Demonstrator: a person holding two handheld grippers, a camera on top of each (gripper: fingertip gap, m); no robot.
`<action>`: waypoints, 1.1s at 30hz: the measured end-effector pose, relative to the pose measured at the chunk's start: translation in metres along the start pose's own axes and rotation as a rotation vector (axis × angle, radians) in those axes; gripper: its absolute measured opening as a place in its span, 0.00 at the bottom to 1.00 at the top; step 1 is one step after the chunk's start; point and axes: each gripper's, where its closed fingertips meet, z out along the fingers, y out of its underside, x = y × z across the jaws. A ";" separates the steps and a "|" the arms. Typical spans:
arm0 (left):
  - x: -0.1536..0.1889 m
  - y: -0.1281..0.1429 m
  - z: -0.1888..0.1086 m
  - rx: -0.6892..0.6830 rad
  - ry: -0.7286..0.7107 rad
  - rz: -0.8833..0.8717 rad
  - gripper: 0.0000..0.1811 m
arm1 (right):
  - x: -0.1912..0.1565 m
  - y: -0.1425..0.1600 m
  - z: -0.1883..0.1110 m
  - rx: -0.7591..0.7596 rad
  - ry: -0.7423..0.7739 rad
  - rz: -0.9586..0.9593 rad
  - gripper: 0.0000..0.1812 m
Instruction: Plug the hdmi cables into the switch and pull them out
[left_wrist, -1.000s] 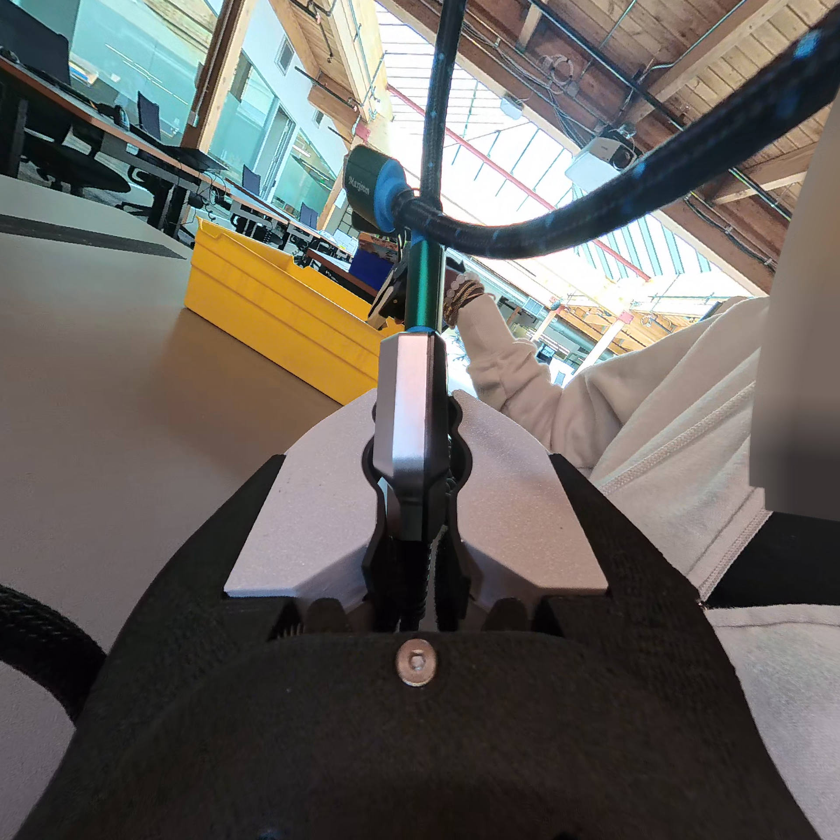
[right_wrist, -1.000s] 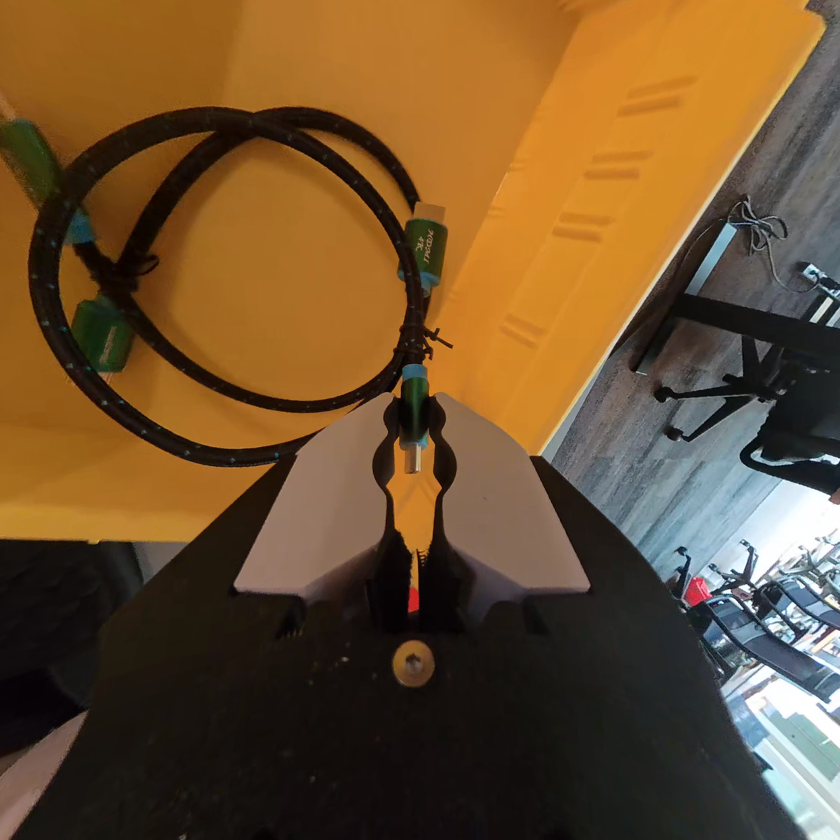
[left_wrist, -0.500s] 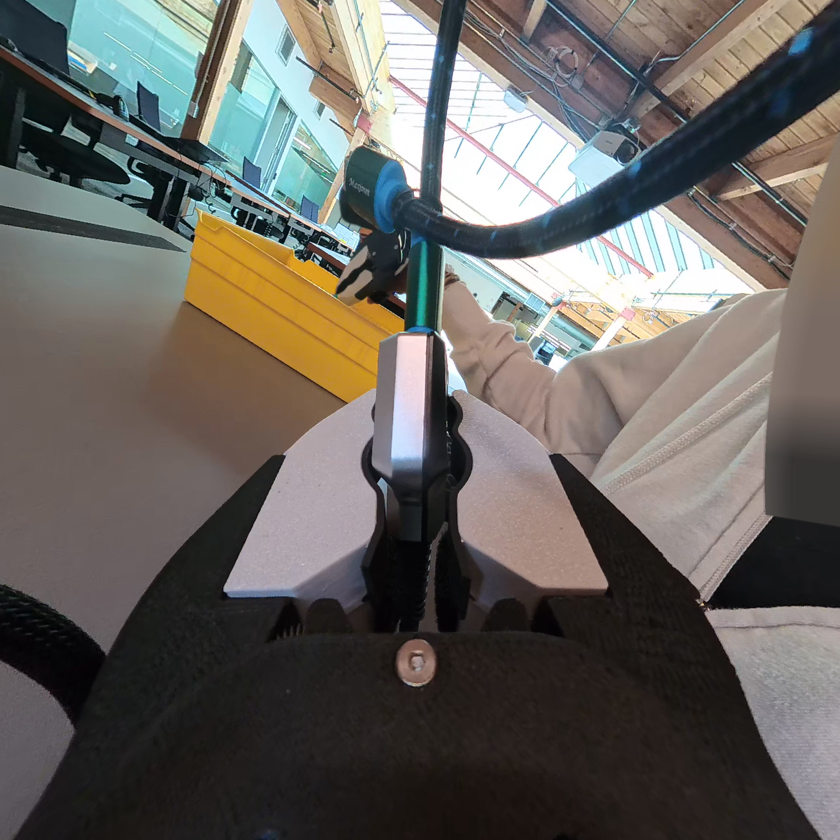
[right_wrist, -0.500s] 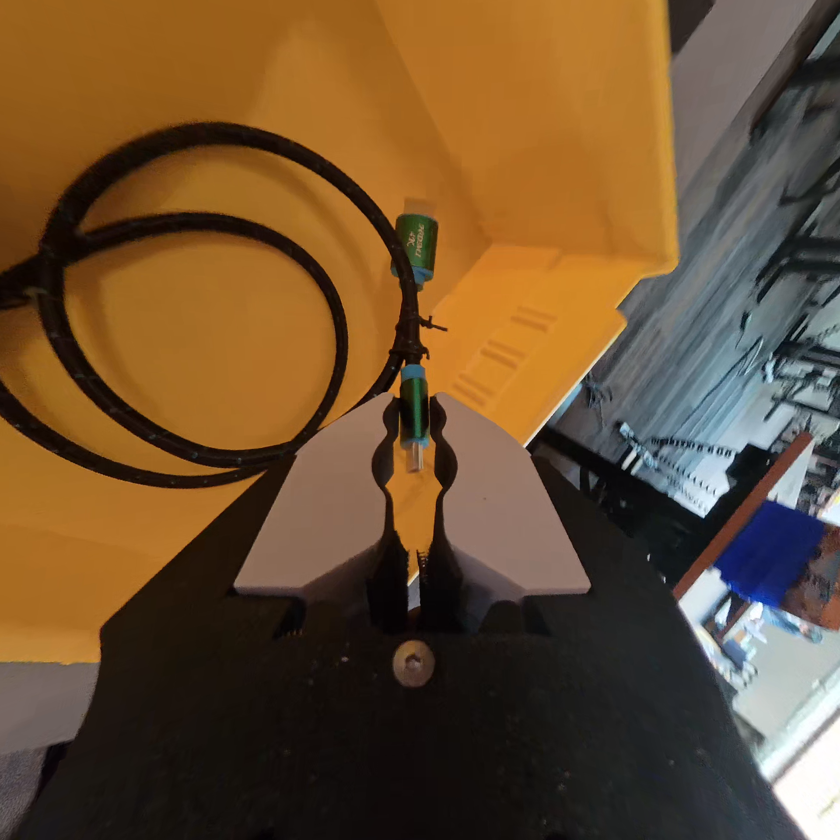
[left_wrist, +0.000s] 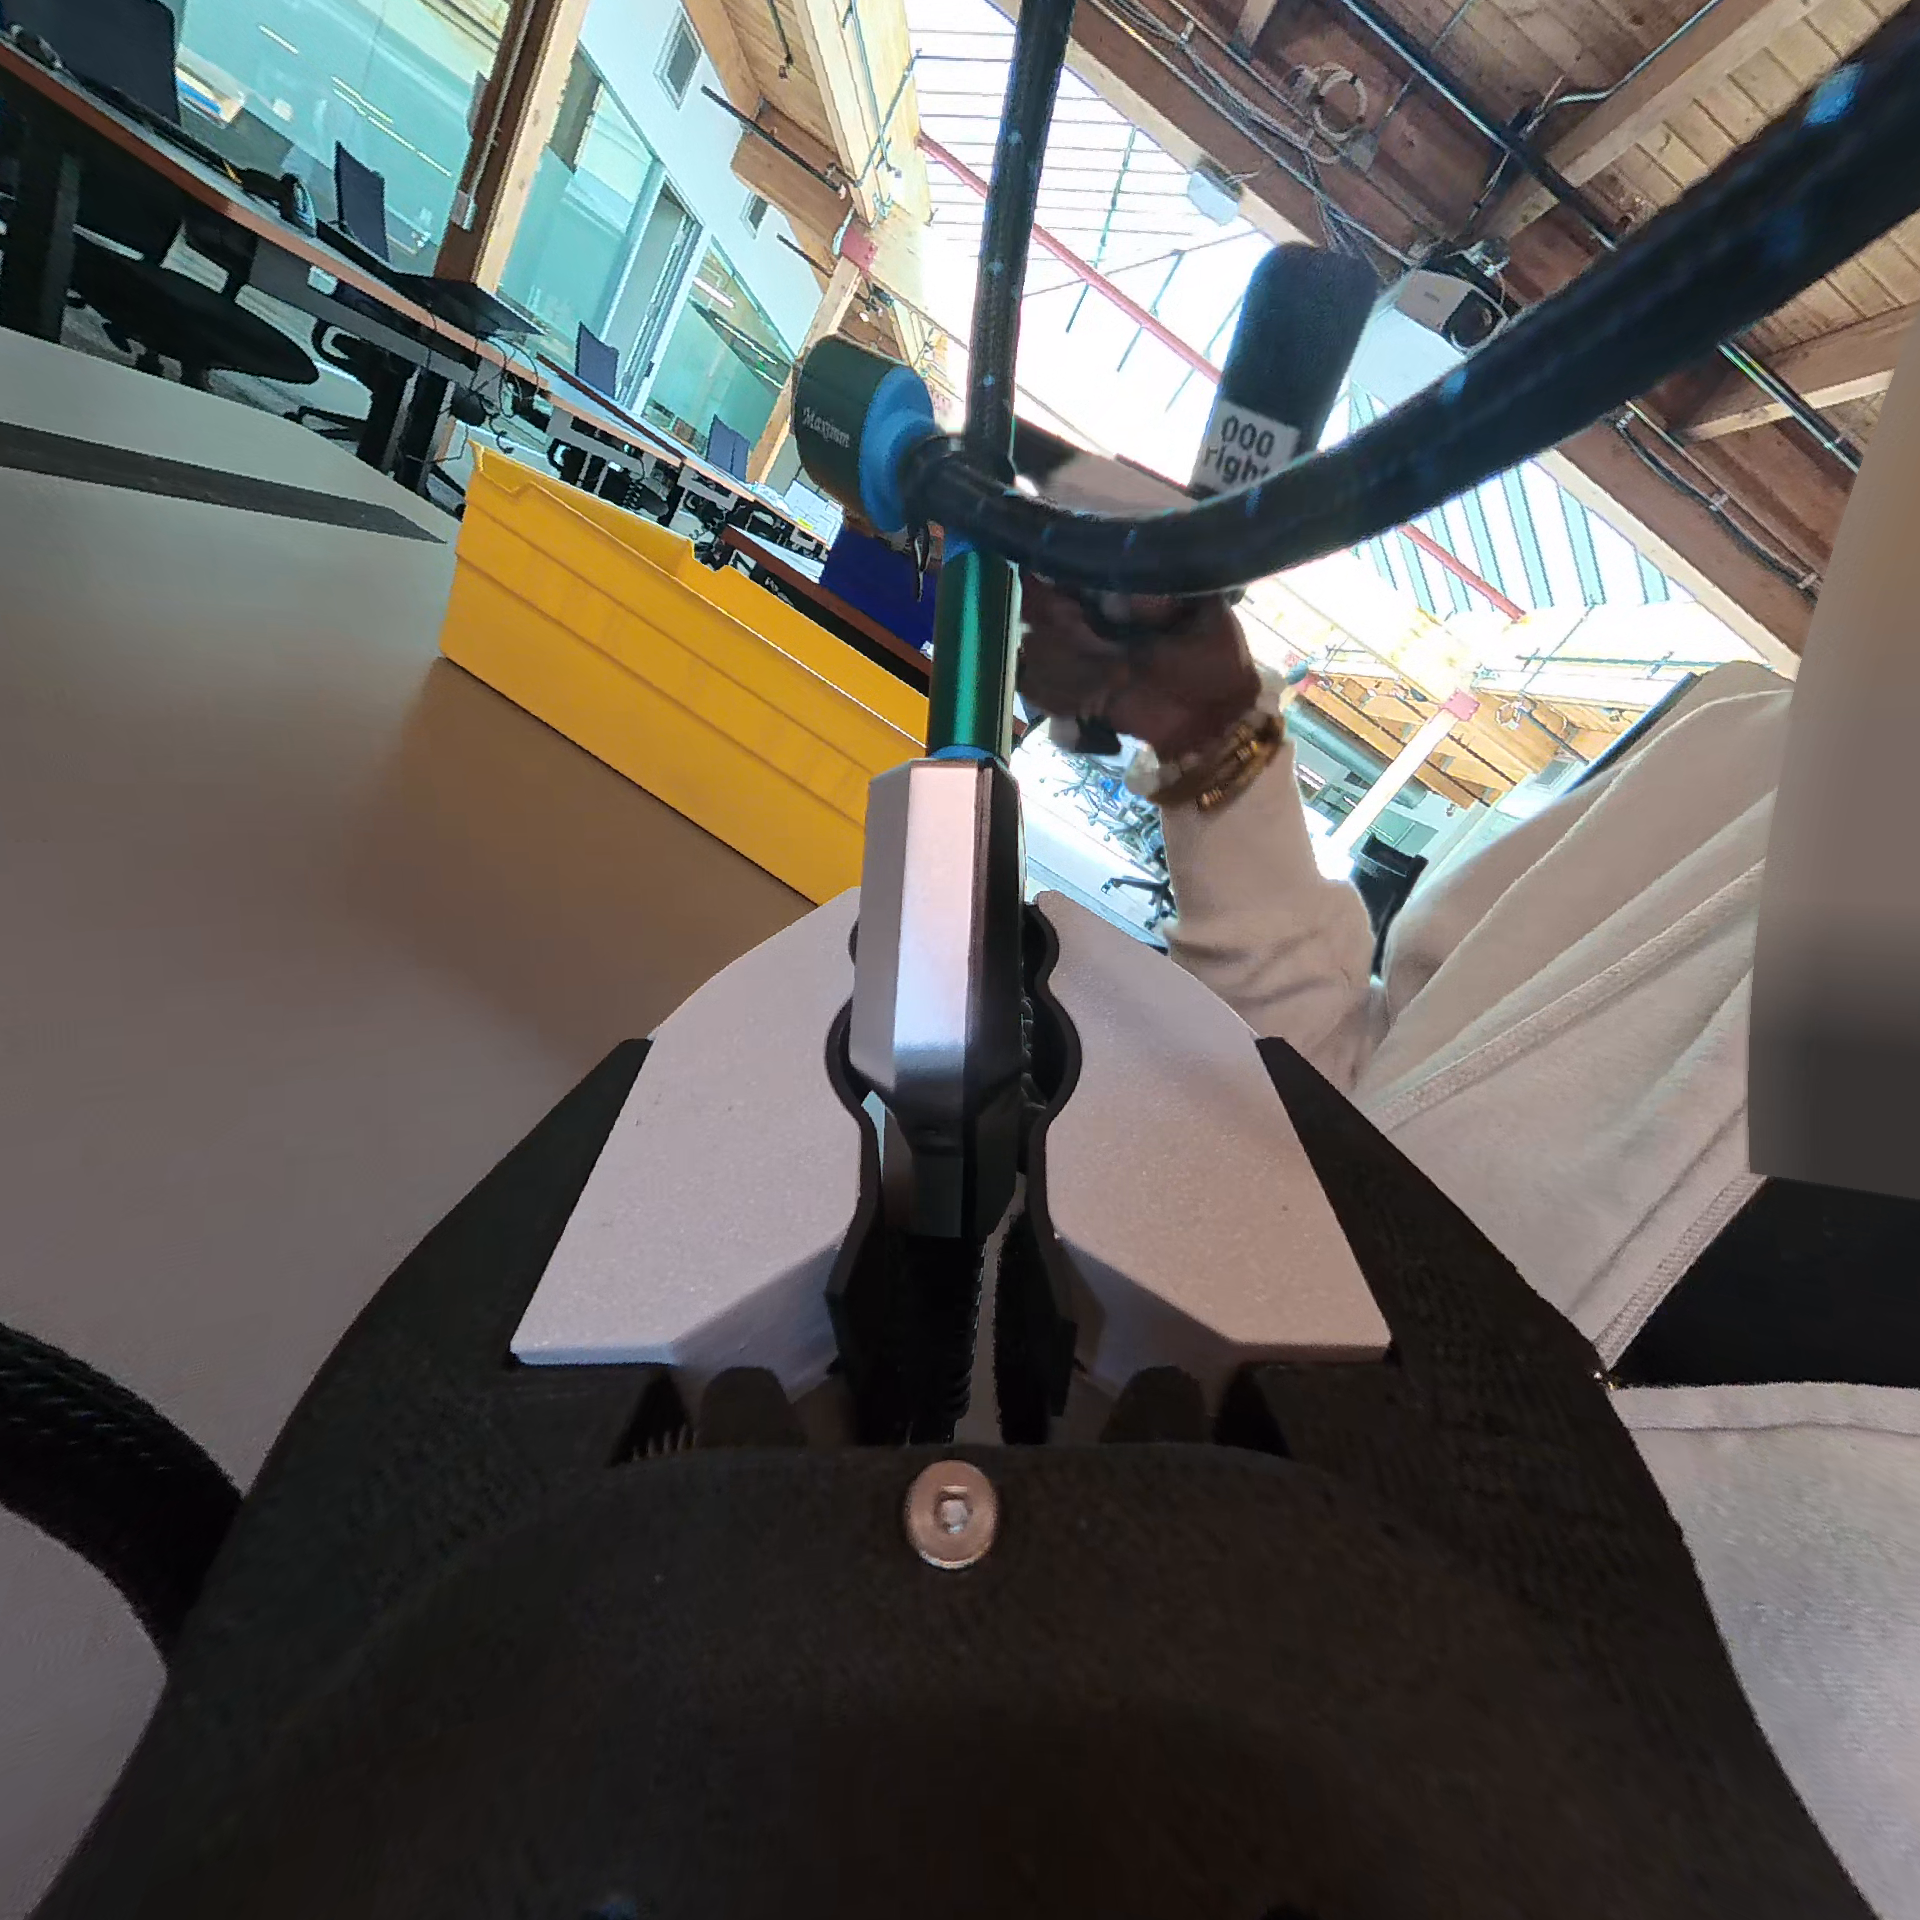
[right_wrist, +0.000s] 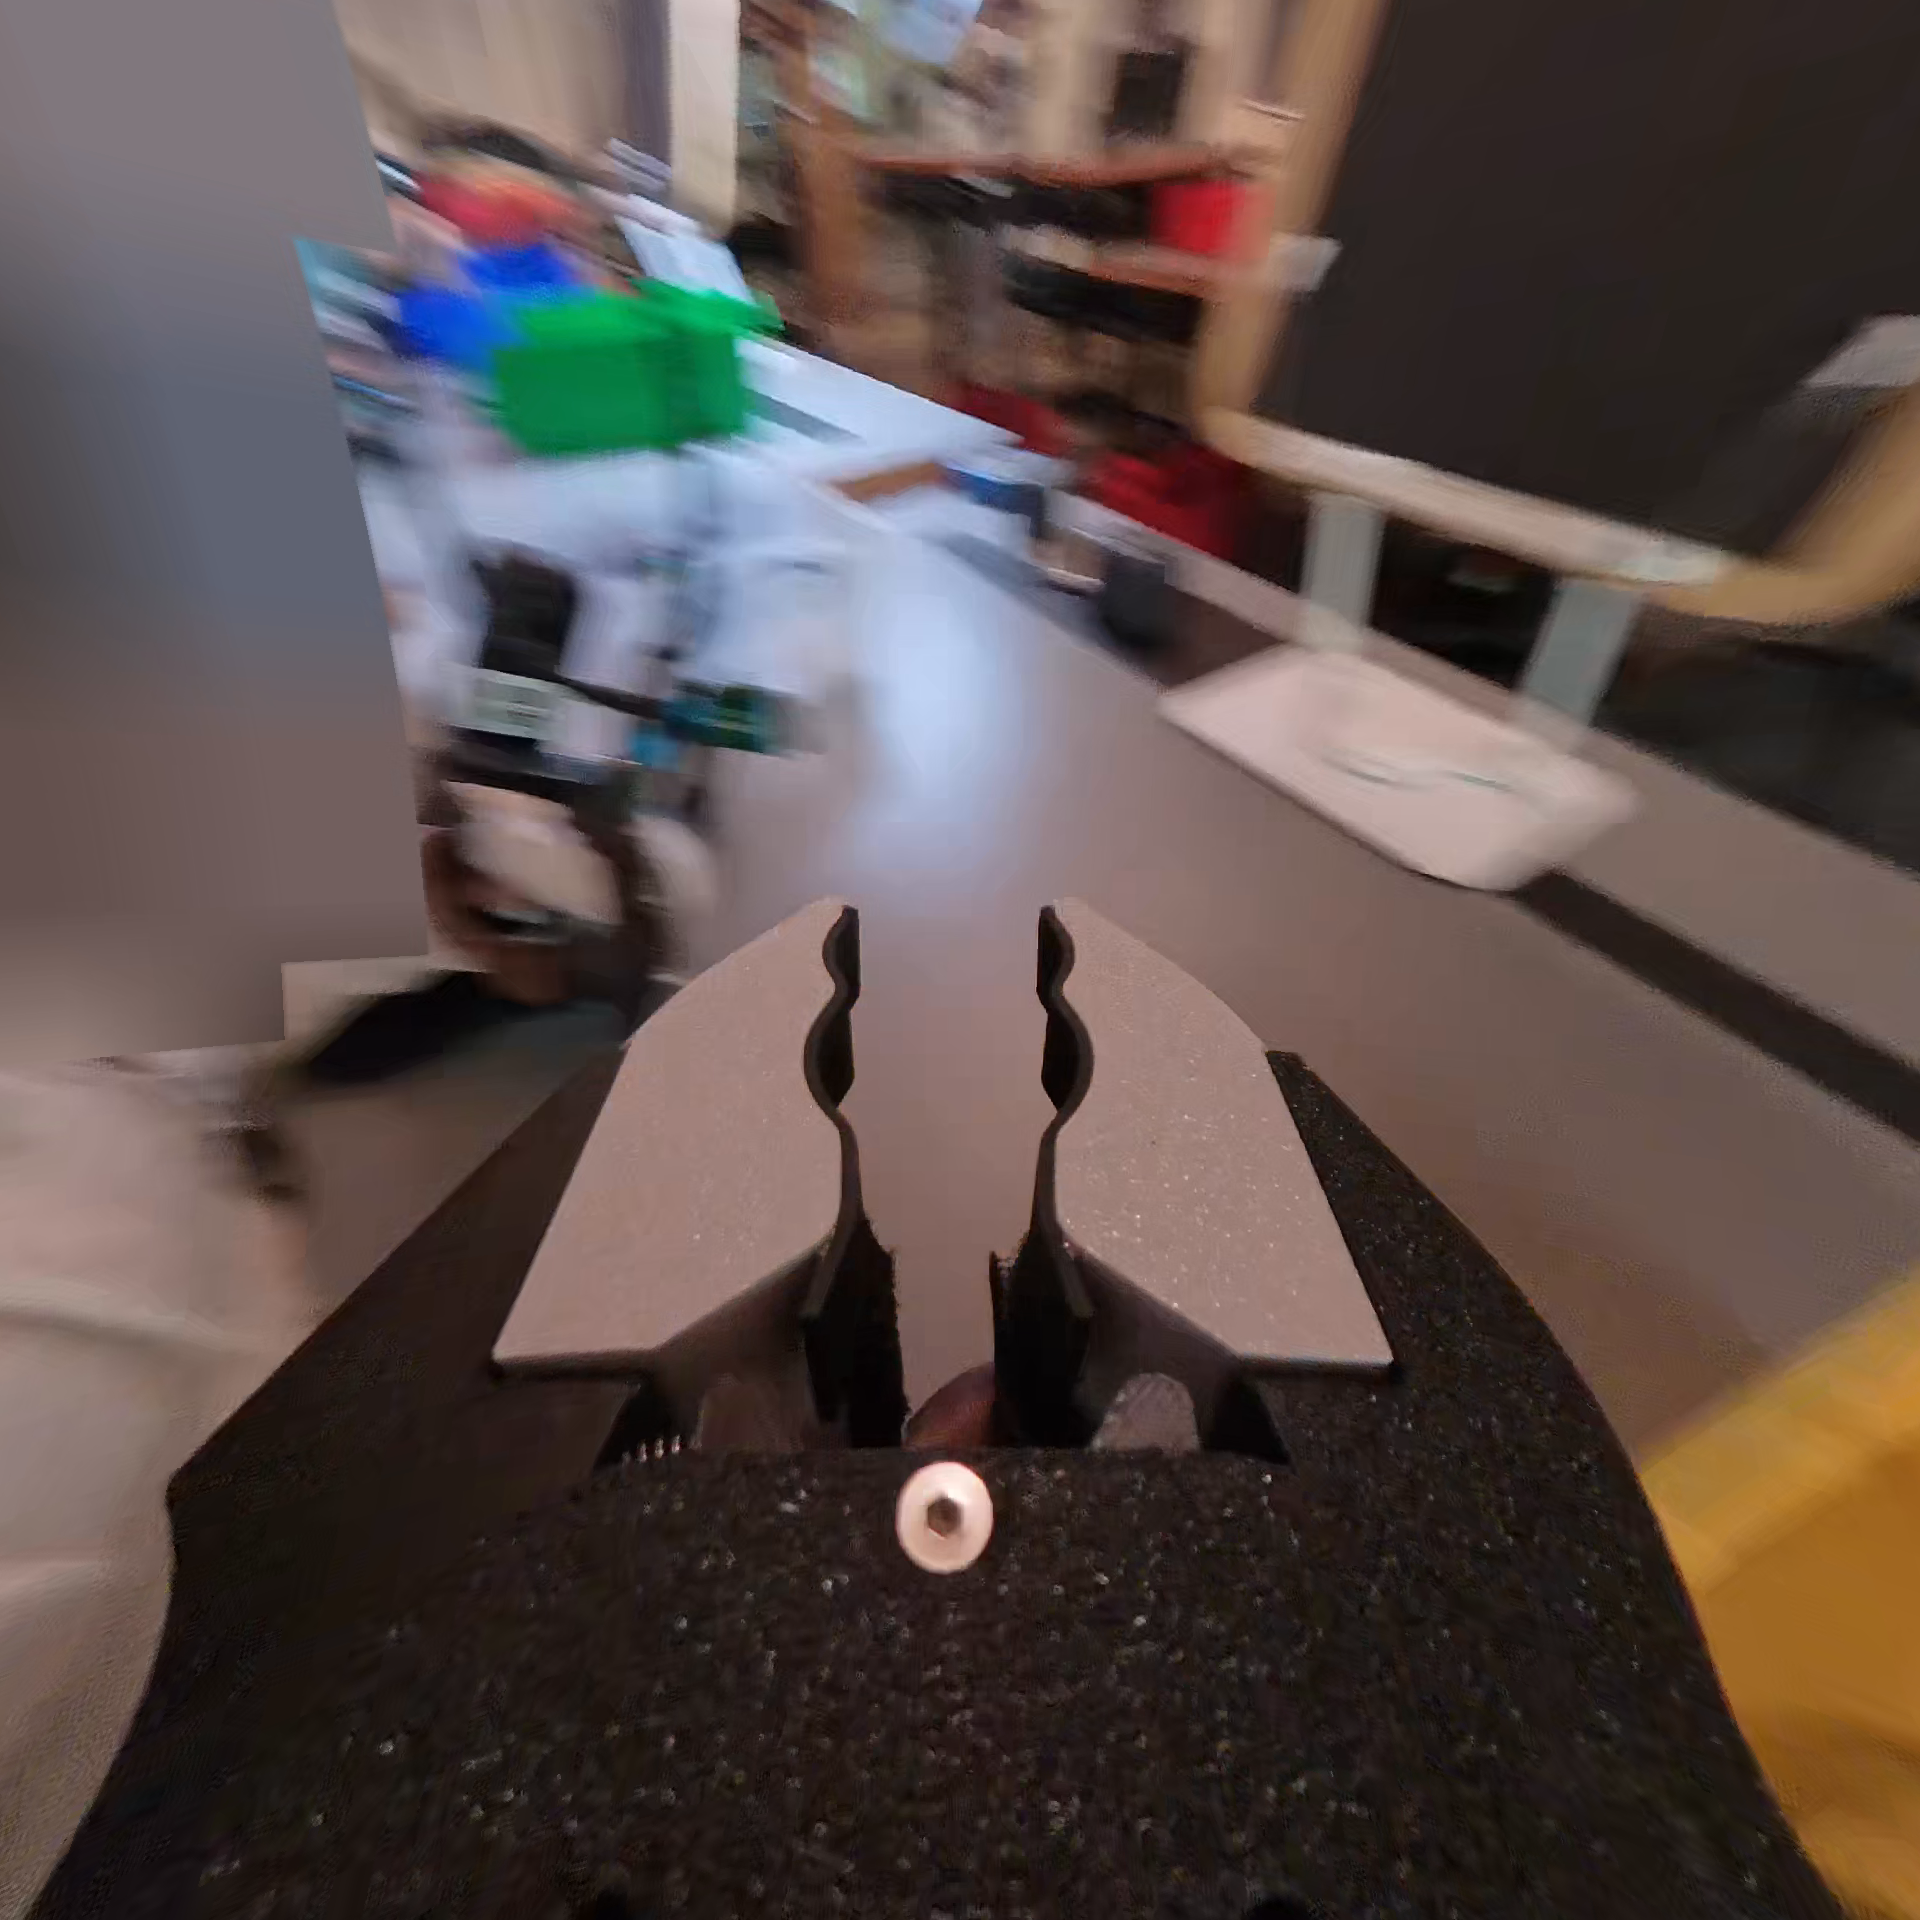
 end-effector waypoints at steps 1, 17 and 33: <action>0.000 0.000 0.000 -0.002 0.000 0.000 0.13 | -0.030 0.002 0.018 0.039 -0.136 0.042 0.18; 0.006 0.013 0.004 -0.071 0.045 -0.039 0.13 | -0.101 0.021 0.122 0.135 -0.588 0.393 0.07; 0.013 0.002 0.006 0.010 0.101 -0.075 0.12 | -0.095 0.006 0.118 0.298 -0.494 0.389 0.05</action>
